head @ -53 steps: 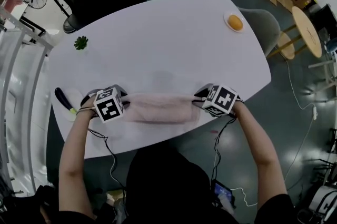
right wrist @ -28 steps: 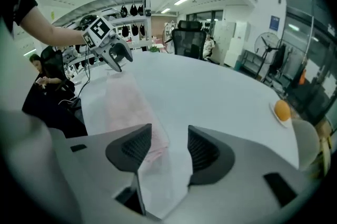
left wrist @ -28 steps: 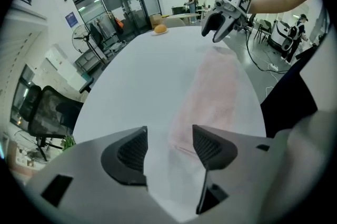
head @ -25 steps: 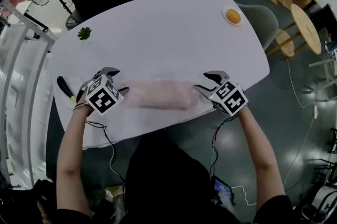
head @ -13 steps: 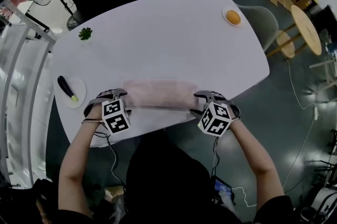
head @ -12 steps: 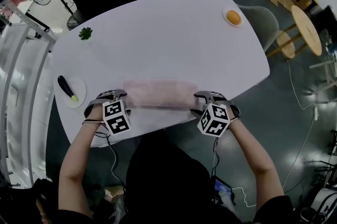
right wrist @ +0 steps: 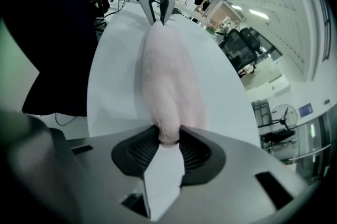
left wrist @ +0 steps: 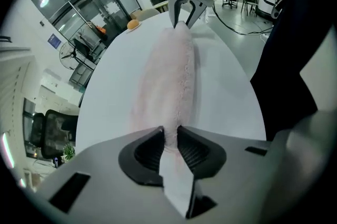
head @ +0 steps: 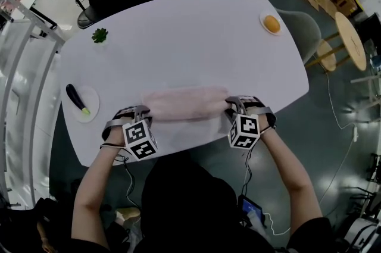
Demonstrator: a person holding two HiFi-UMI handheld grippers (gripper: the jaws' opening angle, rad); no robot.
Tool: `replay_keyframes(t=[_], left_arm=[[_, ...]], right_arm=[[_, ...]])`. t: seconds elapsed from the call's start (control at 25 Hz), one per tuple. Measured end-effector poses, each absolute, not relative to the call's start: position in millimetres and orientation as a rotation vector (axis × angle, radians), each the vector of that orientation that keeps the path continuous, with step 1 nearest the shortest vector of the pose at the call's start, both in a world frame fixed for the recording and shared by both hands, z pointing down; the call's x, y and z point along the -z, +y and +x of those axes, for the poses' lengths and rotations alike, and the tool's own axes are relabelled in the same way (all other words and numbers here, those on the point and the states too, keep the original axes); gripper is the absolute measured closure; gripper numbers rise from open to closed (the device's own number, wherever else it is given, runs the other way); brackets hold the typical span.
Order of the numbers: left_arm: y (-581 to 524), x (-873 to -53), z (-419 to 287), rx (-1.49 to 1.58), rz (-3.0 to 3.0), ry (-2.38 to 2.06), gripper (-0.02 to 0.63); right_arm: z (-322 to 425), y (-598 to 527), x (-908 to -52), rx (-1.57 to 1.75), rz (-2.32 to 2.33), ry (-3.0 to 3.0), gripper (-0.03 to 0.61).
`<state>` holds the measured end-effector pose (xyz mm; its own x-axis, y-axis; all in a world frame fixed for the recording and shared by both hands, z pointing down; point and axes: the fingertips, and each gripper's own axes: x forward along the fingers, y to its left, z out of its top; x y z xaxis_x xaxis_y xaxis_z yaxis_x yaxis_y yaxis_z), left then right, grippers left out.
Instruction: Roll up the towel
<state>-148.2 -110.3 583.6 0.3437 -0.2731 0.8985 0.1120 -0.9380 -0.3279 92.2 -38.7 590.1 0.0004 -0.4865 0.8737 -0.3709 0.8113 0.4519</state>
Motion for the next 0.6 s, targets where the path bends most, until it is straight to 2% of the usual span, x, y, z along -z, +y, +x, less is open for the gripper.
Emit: replay_keyframes(t=[0.6], left_arm=[[-152.1, -562.9, -83.1, 1.428, -2.419, 0.346, 0.529]], right_arm=[[166.6, -111.5, -581.9, 0.170, 0.709, -1.466, 0.462]])
